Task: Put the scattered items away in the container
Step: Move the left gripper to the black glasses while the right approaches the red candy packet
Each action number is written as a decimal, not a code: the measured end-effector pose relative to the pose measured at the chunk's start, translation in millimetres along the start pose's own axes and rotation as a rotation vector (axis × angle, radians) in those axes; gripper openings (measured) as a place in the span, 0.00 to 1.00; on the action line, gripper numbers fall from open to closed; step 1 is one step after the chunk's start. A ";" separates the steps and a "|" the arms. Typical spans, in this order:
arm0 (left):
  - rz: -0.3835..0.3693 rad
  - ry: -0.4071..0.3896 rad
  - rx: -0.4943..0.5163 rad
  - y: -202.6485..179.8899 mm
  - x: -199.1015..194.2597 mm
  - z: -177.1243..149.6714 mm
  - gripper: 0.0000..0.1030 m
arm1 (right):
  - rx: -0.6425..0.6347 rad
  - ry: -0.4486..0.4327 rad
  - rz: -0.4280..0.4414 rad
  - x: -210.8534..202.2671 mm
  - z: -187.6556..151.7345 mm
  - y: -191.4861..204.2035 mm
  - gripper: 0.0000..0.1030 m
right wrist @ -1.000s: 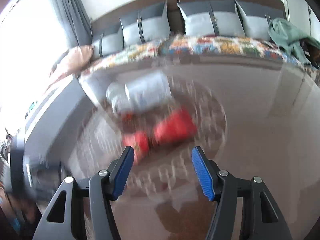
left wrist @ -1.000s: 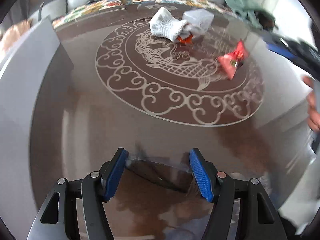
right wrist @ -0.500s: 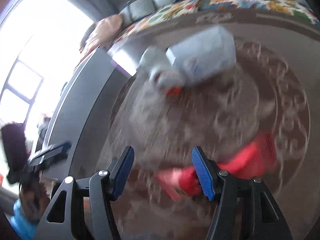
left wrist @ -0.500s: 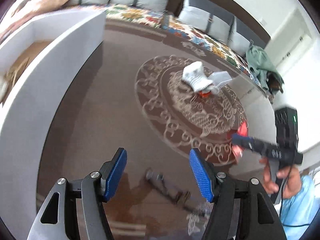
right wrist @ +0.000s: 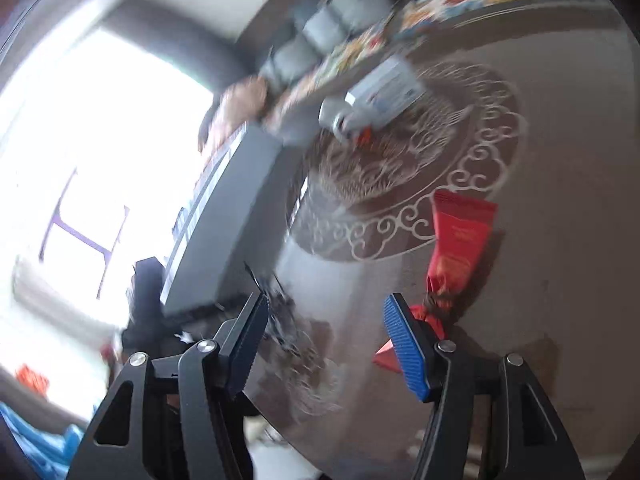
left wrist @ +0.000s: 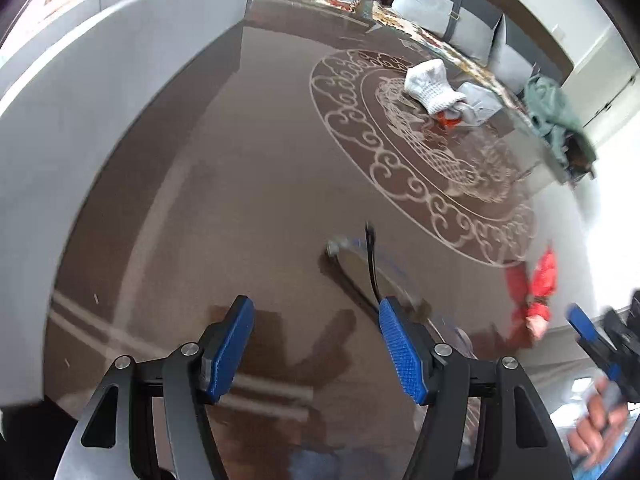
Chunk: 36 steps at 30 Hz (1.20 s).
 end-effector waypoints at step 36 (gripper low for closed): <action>0.098 -0.113 0.164 -50.9 2.6 -61.0 0.64 | -0.202 -0.079 -0.625 -15.1 -101.1 8.5 0.60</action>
Point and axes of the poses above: each gripper's, at about its wrist camera, not at the fingertips, and x roughly the way its jaws point, y to its left, z to its top, the point moved 2 cm from there along x, roughly the way its jaws point, and after that the axes turned 4 degrees about -z, right-handed, at the moved point
